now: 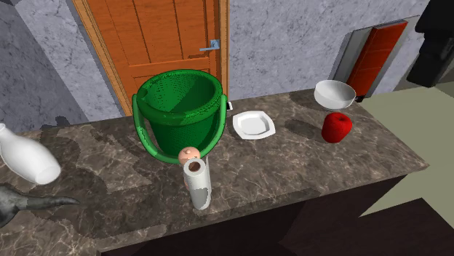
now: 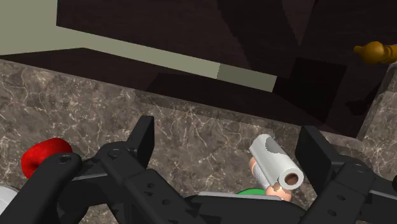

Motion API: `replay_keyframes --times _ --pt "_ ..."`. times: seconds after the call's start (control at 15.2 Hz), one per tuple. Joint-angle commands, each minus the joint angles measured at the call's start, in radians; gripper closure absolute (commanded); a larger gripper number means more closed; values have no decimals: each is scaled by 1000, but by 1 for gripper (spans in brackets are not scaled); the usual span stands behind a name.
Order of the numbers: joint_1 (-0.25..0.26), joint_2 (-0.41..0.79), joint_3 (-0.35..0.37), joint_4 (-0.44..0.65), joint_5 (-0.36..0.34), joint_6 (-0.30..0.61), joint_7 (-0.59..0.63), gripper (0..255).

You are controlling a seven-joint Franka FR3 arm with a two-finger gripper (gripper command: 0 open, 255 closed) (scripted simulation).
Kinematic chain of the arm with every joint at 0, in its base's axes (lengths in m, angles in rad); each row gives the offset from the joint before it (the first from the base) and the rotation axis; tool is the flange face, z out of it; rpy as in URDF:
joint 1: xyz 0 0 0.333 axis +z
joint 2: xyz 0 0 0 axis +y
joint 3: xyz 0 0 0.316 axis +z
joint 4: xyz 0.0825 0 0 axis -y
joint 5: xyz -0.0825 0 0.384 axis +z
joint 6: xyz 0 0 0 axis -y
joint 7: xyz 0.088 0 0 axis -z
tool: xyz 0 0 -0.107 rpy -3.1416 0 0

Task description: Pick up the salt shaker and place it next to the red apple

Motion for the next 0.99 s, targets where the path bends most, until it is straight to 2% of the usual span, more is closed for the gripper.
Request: replay_keyframes --times 0.0,0.53,0.92 --pt "0 0 0 0 0 0 0 0" --pt "31 198 147 -29 54 249 129 0" --pt "37 401 253 10 46 423 238 0"
